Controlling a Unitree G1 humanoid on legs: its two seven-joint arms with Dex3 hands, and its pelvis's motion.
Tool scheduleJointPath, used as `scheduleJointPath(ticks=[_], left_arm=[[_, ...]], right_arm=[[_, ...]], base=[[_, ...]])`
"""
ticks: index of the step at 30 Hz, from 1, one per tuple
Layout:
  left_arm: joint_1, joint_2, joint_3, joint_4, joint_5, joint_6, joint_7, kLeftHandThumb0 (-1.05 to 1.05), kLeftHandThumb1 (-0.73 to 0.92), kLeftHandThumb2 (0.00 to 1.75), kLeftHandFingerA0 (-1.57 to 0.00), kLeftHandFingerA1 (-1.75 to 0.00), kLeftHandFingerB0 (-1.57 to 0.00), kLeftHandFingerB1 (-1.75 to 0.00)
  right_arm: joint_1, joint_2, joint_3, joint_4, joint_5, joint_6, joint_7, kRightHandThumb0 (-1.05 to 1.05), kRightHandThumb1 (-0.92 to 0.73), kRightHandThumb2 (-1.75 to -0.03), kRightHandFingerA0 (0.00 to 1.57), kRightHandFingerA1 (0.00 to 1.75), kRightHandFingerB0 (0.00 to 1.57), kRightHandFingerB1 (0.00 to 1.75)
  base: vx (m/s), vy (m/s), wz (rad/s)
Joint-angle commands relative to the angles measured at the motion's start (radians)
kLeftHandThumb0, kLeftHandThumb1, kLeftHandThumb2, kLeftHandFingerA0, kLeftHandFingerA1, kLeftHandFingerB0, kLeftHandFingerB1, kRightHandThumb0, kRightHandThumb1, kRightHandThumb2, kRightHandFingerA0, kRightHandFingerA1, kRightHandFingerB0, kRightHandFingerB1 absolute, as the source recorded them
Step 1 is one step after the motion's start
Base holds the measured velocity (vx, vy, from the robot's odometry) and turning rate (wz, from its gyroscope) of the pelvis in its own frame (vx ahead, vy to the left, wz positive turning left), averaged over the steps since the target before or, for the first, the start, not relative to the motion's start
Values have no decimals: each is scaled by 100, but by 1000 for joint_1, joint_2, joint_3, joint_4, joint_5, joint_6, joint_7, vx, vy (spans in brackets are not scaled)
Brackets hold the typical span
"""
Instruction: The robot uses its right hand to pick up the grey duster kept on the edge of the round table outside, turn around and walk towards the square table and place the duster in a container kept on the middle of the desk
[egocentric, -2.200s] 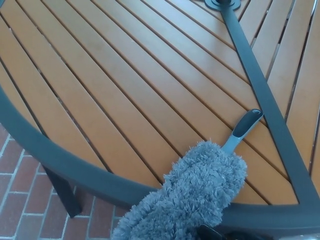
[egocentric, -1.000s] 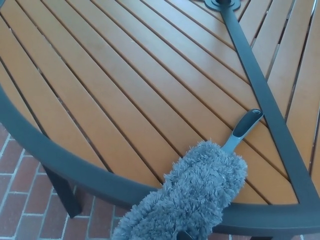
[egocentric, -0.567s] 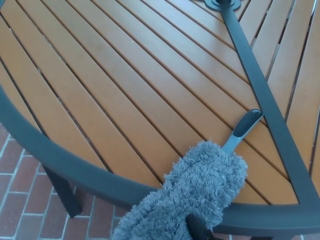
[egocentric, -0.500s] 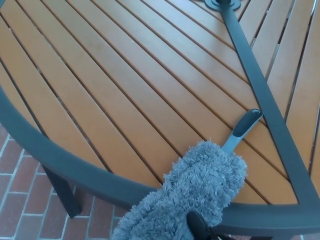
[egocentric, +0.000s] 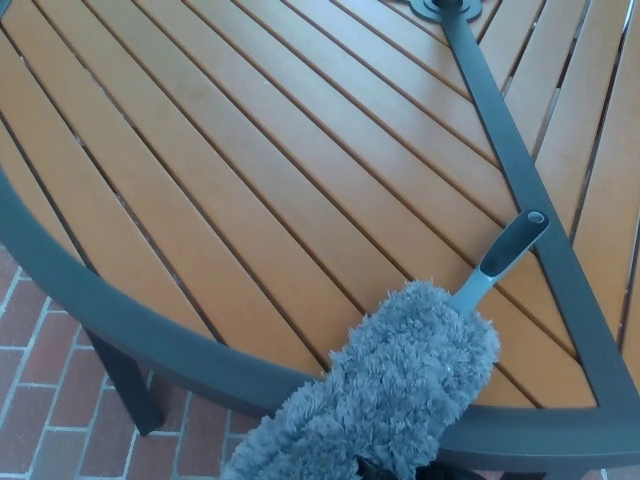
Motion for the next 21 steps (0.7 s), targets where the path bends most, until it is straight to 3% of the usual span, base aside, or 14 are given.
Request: scheduleJointPath(ticks=[1, 5, 6, 10, 11, 13, 17, 18, 20, 21], left_arm=[[10, 3, -8, 9, -2, -94, 8, -2, 49, 109, -97, -98, -89, -70], [7, 6, -10, 13, -1, -84, 12, -4, 50, 109, -99, -97, -91, -71], [7, 7, -16, 11, 6, -82, 20, -3, 49, 110, -99, -99, -83, -83], [5, 7, -21, 11, 6, -84, 23, -1, 49, 110, -98, -98, -81, -83], [4, 5, -19, 9, -2, -82, 16, 1, 49, 105, -100, -98, -93, -71], [0, 1, -15, 8, -12, -77, 5, 2, 49, 106, -99, -98, -93, -71], [-4, 3, -18, 13, -9, -69, 9, 1, 51, 105, -96, -99, -90, -70], [0, 3, -18, 13, -8, -74, 8, -3, 52, 103, -96, -99, -89, -72], [2, 3, -18, 14, -9, -77, 7, -3, 52, 103, -96, -99, -89, -72], [2, 5, -22, 13, -4, -76, 14, -2, 48, 110, -96, -97, -82, -83]], right_arm=[[25, 164, 104, -53, -148, -296, -120, -8, -6, -153, 151, 133, 148, 91], [56, 139, 125, -79, -131, -242, -122, -13, -18, -145, 145, 139, 150, 110], [66, 128, 134, -84, -123, -218, -117, -18, -19, -142, 143, 141, 150, 112], [102, 121, 145, -111, -91, -194, -108, -22, -24, -138, 145, 141, 150, 113], [130, 107, 153, -155, -58, -143, -98, -21, -23, -138, 142, 138, 146, 109], [184, 86, 164, -240, 2, -52, -82, -14, -18, -140, 139, 140, 145, 106], [226, 84, 165, -305, 38, -3, -89, -11, -19, -141, 139, 141, 143, 105], [293, 65, 167, -407, 99, 73, -89, -13, -35, -115, 146, 136, 135, 118], [320, 58, 166, -449, 123, 106, -88, -13, -35, -115, 146, 136, 135, 118], [379, 23, 162, -548, 176, 156, -82, -7, -28, -114, 140, 133, 131, 116]], base=[[0, 0, 0], [0, 0, 0], [0, 0, 0], [0, 0, 0], [0, 0, 0], [0, 0, 0], [0, 0, 0], [0, 0, 0], [0, 0, 0], [0, 0, 0]])
